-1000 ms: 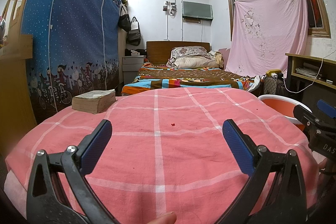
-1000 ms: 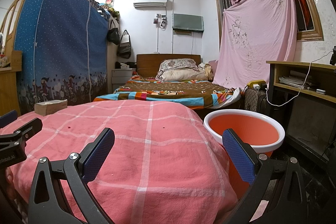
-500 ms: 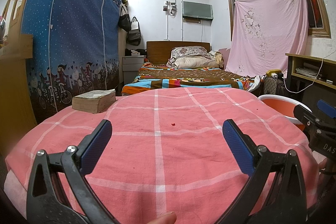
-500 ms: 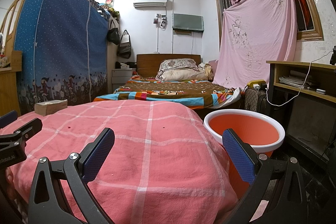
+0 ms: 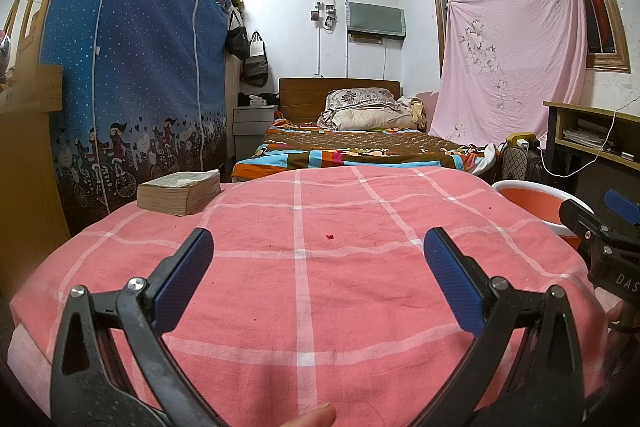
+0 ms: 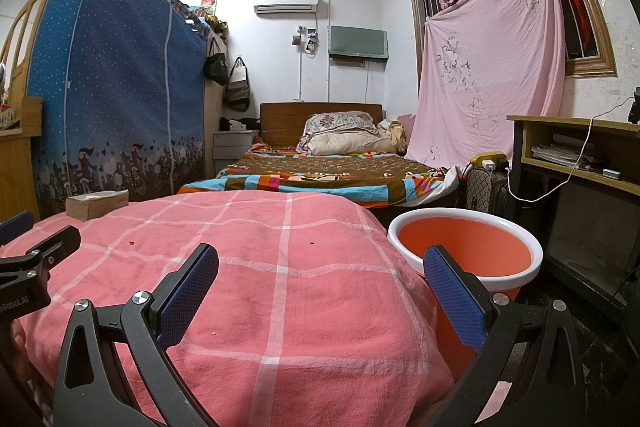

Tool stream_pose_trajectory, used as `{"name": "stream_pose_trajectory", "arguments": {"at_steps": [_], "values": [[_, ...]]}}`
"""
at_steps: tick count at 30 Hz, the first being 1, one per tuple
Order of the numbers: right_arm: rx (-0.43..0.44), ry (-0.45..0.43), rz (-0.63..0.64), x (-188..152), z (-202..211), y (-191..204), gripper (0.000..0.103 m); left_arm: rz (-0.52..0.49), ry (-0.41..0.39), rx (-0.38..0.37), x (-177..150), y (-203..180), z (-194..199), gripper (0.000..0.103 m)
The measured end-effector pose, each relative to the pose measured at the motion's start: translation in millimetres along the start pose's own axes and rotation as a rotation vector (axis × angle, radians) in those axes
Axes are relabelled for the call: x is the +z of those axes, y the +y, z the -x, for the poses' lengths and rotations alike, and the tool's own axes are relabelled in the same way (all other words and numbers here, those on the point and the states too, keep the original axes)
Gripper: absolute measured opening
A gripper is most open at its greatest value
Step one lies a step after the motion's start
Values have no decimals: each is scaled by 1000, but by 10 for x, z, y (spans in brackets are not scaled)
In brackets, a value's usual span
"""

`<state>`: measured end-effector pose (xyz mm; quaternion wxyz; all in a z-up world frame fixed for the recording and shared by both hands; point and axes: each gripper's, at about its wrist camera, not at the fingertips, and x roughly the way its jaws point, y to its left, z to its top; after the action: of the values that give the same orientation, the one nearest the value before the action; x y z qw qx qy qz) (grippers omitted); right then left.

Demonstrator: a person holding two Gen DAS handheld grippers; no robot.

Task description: Collect trash

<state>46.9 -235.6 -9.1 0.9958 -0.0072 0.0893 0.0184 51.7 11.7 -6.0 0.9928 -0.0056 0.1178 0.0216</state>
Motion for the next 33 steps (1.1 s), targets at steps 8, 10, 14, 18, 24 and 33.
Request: {"name": "stream_pose_trajectory", "arguments": {"at_steps": [8,10,14,18,24,33], "values": [[0,0,0,2,0,5,103,-1,0,1,1,-1,1,88],[0,0,0,3,-1,4,103,0,0,0,2,0,1,88],[0,0,0,4,-1,5,103,-1,1,0,2,1,1,88],[0,0,0,5,1,1,103,-1,1,0,-4,0,0,88],[0,1,0,7,0,5,103,0,1,0,-2,1,-1,88],[0,0,0,8,1,2,103,-6,5,-14,-35,4,-8,88]]}}
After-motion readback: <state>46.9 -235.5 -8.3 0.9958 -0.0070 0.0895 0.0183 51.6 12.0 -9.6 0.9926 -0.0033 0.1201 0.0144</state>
